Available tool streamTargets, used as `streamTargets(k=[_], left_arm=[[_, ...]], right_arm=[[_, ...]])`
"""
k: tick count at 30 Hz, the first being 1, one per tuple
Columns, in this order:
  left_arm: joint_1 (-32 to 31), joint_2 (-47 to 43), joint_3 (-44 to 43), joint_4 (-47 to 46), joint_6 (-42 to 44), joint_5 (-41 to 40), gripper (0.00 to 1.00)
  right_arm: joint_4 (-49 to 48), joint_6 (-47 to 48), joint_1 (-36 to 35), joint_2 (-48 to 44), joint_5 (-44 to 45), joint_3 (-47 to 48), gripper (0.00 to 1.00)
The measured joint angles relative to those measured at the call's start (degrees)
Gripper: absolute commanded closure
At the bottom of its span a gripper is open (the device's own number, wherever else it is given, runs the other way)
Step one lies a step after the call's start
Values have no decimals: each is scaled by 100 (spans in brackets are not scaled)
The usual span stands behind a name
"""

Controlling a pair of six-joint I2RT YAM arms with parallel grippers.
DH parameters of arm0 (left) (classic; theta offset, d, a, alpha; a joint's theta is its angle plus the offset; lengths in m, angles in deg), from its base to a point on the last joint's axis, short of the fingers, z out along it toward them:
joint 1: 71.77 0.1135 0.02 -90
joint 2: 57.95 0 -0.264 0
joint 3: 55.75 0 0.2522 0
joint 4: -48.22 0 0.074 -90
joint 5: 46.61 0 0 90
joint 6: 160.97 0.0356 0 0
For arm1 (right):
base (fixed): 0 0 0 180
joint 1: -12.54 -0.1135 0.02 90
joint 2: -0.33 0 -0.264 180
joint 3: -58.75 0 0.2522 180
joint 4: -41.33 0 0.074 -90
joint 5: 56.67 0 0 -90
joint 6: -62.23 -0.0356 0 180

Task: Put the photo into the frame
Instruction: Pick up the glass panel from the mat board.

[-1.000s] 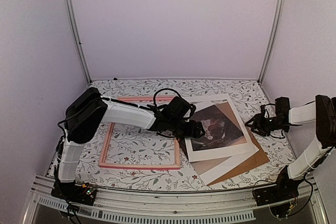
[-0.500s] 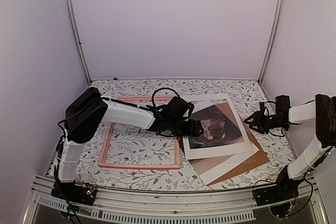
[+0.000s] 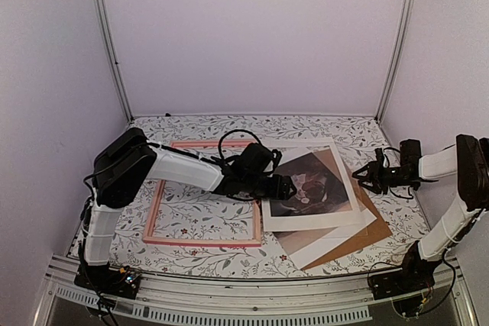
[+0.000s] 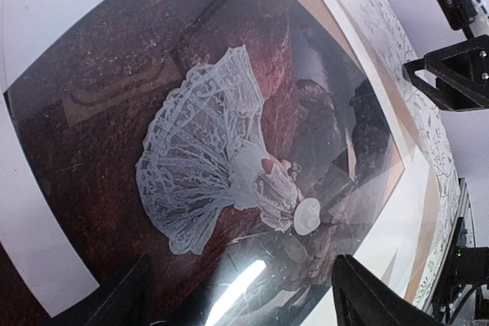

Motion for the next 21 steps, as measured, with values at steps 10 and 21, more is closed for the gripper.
streamTargets(k=[10, 21], left_arm=[[2, -179, 284, -186, 0, -31, 16], [0, -291, 79, 514, 199, -667, 12]], right_arm=[[-26, -26, -4, 247, -72, 0, 53], [98, 48, -7, 365, 240, 28, 52]])
